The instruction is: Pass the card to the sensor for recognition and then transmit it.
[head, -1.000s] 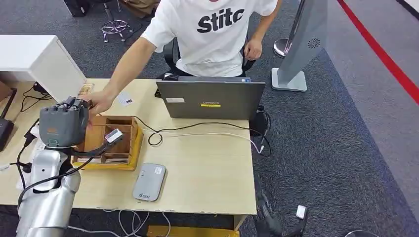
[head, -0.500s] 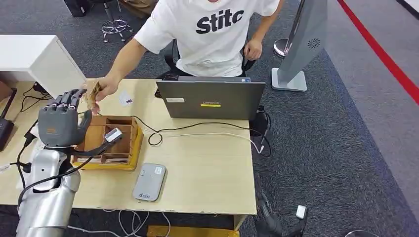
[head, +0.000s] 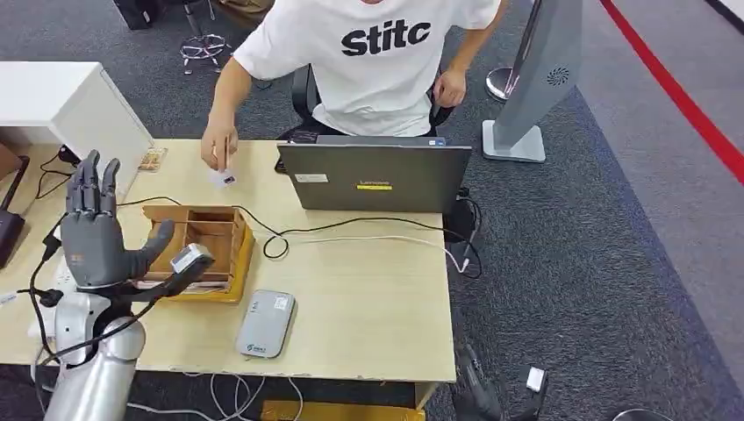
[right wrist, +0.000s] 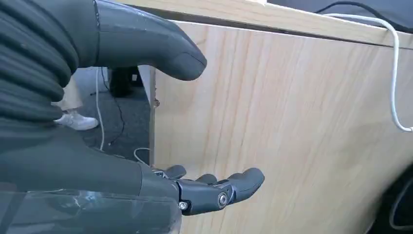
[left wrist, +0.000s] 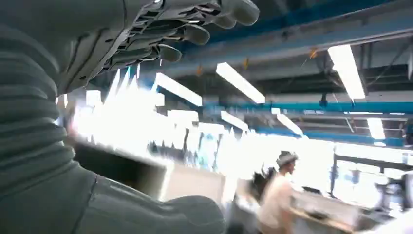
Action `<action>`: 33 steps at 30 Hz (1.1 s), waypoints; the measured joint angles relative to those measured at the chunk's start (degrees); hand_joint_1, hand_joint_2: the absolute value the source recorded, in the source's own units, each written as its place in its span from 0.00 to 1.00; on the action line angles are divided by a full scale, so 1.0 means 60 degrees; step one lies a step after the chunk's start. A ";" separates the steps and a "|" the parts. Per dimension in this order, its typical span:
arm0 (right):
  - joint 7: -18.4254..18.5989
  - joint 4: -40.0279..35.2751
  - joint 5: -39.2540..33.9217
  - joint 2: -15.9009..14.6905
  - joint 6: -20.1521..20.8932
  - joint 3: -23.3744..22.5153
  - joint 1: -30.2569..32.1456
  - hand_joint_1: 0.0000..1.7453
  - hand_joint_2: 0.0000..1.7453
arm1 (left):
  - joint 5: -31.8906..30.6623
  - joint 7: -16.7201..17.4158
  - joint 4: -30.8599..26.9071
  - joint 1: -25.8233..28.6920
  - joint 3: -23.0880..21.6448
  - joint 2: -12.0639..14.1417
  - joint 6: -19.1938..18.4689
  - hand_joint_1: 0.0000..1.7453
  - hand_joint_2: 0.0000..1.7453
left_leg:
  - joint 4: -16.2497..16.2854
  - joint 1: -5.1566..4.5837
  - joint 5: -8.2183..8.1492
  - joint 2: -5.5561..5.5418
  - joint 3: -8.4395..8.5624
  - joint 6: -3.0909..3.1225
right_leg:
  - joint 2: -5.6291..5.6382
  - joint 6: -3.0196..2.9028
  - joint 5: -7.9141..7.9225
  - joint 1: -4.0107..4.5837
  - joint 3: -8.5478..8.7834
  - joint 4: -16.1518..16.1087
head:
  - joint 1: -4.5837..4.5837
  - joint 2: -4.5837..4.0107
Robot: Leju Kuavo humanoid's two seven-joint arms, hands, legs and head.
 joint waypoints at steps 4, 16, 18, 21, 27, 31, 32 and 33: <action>-0.0335 0.0004 -0.0230 0.0000 0.0091 -0.0004 0.0124 0.00 1.00 | 0.3609 -0.1580 -0.0852 0.1826 0.0514 -0.0875 -0.2092 0.00 1.00 | 0.0001 -0.0010 -0.0024 -0.0018 -0.0005 -0.0004 | -0.0025 0.0017 -0.0029 -0.0010 0.0003 -0.0009 | -0.0011 0.0000; -0.1556 0.0018 -0.0244 -0.0062 0.0291 -0.0171 0.0705 0.81 1.00 | 0.3457 -0.1936 0.0905 0.3795 0.3287 -0.2225 -0.3685 1.00 1.00 | 0.0004 -0.0028 -0.0036 -0.0123 -0.0030 0.0014 | -0.0129 0.0048 -0.0068 -0.0020 0.0027 -0.0013 | -0.0011 0.0000; -0.1657 0.0018 -0.0189 -0.0095 0.0375 -0.0233 0.0793 0.94 1.00 | 0.3774 -0.1936 0.1401 0.3841 0.3756 -0.2254 -0.4054 1.00 1.00 | 0.0006 -0.0028 -0.0036 -0.0126 -0.0033 0.0014 | -0.0132 0.0048 -0.0068 -0.0020 0.0025 -0.0014 | -0.0011 0.0000; -0.1723 0.0029 -0.0058 -0.0131 0.0480 -0.0371 0.0856 1.00 1.00 | 0.4657 -0.1936 0.2166 0.3789 0.4602 -0.2258 -0.5295 1.00 1.00 | 0.0006 -0.0034 -0.0037 -0.0137 -0.0036 0.0015 | -0.0141 0.0052 -0.0071 -0.0028 0.0027 -0.0014 | -0.0011 0.0000; -0.1781 0.0040 0.0102 -0.0171 0.0546 -0.0564 0.0889 1.00 1.00 | 0.4404 -0.1936 0.3417 0.3691 0.6505 -0.2305 -0.5955 1.00 1.00 | 0.0008 -0.0037 -0.0038 -0.0148 -0.0035 0.0016 | -0.0147 0.0059 -0.0077 -0.0031 0.0025 -0.0015 | -0.0007 0.0000; -0.1807 0.0040 0.0138 -0.0175 0.0568 -0.0623 0.0902 1.00 1.00 | 0.4076 -0.1940 0.4113 0.3518 0.7066 -0.2305 -0.5809 1.00 1.00 | 0.0008 -0.0037 -0.0038 -0.0156 -0.0037 0.0016 | -0.0160 0.0060 -0.0078 -0.0032 0.0033 -0.0015 | -0.0007 0.0000; -0.1810 0.0040 0.0171 -0.0175 0.0576 -0.0645 0.0908 1.00 1.00 | 0.4014 -0.1936 0.4300 0.3470 0.7151 -0.2309 -0.5772 1.00 1.00 | 0.0009 -0.0039 -0.0038 -0.0157 -0.0037 0.0017 | -0.0162 0.0060 -0.0078 -0.0033 0.0033 -0.0015 | -0.0007 0.0000; -0.1810 0.0040 0.0237 -0.0175 0.0579 -0.0656 0.0910 1.00 1.00 | 0.3937 -0.1940 0.4497 0.3422 0.7238 -0.2309 -0.5758 1.00 1.00 | 0.0010 -0.0039 -0.0037 -0.0157 -0.0037 0.0017 | -0.0163 0.0060 -0.0078 -0.0033 0.0034 -0.0015 | -0.0004 0.0000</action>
